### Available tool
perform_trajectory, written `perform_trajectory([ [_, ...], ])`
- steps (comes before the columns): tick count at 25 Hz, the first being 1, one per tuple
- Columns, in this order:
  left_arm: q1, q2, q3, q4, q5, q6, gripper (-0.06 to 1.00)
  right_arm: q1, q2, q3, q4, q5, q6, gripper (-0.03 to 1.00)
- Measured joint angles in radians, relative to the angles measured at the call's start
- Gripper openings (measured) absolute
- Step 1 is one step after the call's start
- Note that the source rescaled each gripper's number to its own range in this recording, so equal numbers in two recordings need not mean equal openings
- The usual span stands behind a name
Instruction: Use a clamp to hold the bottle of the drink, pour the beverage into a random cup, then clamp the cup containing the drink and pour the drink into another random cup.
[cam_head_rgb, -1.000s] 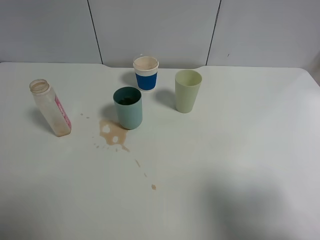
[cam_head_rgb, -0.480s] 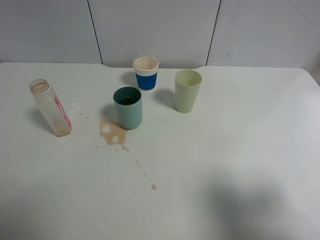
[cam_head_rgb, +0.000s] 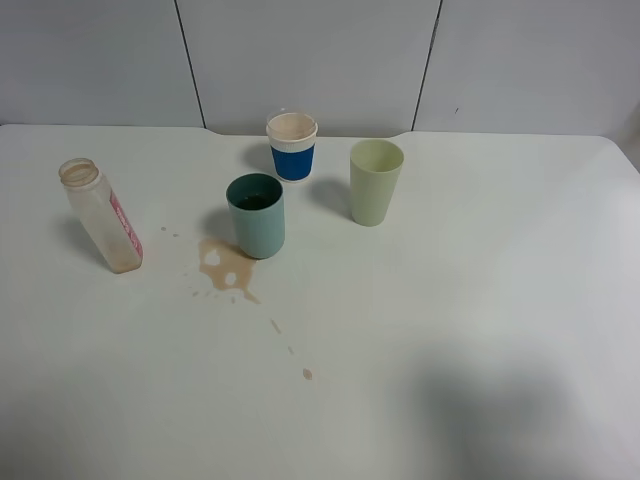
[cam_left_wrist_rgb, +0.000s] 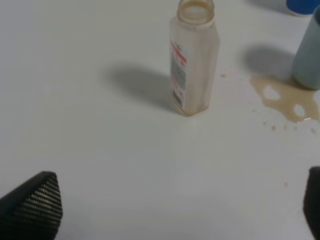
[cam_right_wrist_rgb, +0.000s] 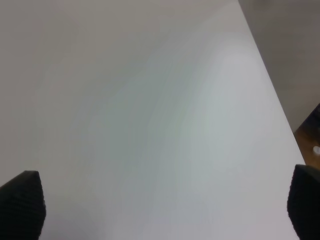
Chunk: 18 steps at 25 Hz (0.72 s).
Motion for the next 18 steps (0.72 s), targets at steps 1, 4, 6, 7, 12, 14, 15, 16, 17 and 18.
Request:
perform_trajectory([
  [1,0.000,0.000,0.000,0.000,0.000,0.000,0.93,0.000,0.000,0.000,0.000,0.000,0.000,0.90],
  [4,0.000,0.000,0.000,0.000,0.000,0.001,0.93,0.000,0.000,0.000,0.000,0.000,0.000,0.90],
  [6,0.000,0.000,0.000,0.000,0.000,0.001,0.93,0.000,0.000,0.000,0.000,0.000,0.000,0.90],
  [7,0.000,0.000,0.000,0.000,0.000,0.001,0.93,0.000,0.000,0.000,0.000,0.000,0.000,0.90],
  [12,0.000,0.000,0.000,0.000,0.000,0.001,0.93,0.000,0.000,0.000,0.000,0.000,0.000,0.90],
  [14,0.000,0.000,0.000,0.000,0.000,0.001,0.93,0.000,0.000,0.000,0.000,0.000,0.000,0.90],
  [15,0.000,0.000,0.000,0.000,0.000,0.001,0.93,0.000,0.000,0.000,0.000,0.000,0.000,0.90],
  [16,0.000,0.000,0.000,0.000,0.000,0.001,0.93,0.000,0.000,0.000,0.000,0.000,0.000,0.90],
  [17,0.000,0.000,0.000,0.000,0.000,0.001,0.93,0.000,0.000,0.000,0.000,0.000,0.000,0.90],
  [18,0.000,0.000,0.000,0.000,0.000,0.001,0.93,0.000,0.000,0.000,0.000,0.000,0.000,0.90],
])
